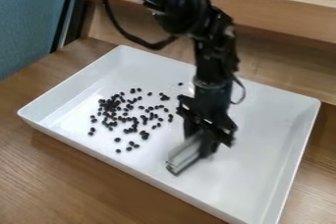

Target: Sweep into pile

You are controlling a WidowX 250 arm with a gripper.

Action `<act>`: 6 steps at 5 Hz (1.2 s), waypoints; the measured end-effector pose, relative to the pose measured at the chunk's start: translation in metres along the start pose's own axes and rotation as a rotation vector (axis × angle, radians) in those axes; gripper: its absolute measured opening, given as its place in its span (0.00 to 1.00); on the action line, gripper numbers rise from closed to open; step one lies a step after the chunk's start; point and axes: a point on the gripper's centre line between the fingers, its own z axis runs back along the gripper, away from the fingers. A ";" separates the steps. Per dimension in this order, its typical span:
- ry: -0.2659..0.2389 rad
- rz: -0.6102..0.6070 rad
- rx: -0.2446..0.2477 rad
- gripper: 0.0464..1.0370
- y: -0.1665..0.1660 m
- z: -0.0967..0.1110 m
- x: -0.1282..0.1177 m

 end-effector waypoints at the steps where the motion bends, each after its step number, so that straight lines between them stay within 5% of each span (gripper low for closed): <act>1: -0.052 -0.023 -0.013 0.36 0.036 -0.001 0.001; 2: -0.077 -0.026 0.004 0.36 0.062 -0.002 0.003; 4: -0.052 -0.019 0.044 0.36 0.104 -0.006 -0.011; 6: -0.027 0.075 0.020 0.36 0.146 -0.009 -0.045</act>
